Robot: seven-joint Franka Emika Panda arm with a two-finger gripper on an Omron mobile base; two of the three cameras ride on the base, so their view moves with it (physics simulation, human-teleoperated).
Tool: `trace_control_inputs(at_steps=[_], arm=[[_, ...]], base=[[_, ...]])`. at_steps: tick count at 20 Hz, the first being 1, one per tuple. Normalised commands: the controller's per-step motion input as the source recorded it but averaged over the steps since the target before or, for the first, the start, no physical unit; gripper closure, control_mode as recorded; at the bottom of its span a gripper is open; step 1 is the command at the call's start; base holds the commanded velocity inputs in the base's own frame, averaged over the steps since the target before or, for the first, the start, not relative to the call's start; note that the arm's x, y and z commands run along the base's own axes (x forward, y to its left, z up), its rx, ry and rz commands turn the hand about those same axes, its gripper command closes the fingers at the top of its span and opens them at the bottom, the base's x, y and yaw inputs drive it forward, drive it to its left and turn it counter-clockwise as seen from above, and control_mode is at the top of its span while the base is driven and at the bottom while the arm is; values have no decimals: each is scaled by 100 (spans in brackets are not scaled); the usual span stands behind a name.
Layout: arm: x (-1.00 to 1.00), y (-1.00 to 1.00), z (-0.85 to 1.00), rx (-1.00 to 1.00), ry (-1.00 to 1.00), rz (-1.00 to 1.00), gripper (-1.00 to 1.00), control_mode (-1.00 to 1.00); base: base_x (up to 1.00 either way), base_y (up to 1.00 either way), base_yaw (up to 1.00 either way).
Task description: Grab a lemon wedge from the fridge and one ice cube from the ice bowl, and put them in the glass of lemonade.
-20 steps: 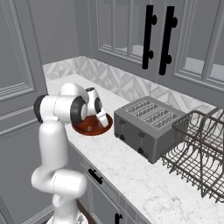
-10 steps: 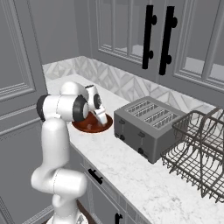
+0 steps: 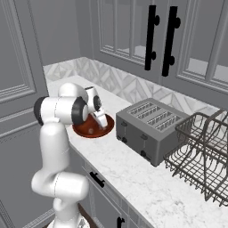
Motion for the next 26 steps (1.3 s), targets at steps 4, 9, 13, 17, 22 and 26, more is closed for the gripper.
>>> trace_control_inputs(at_steps=[4, 9, 13, 17, 22, 26], arm=[[0, 0, 0, 0, 0, 0, -100, -100], [2, 0, -1, 0, 0, 0, 100, -100], [2, 0, -1, 0, 0, 0, 100, -100], [0, 0, 0, 0, 0, 0, 100, -100], [-5, 1, 37, 1, -6, 0, 100, -100], [-27, 16, 100, 10, -20, 0, 100, -100]], base=[[0, 0, 0], [0, 0, 0], [0, 0, 0], [0, 0, 0], [0, 0, 0], [0, 0, 0]])
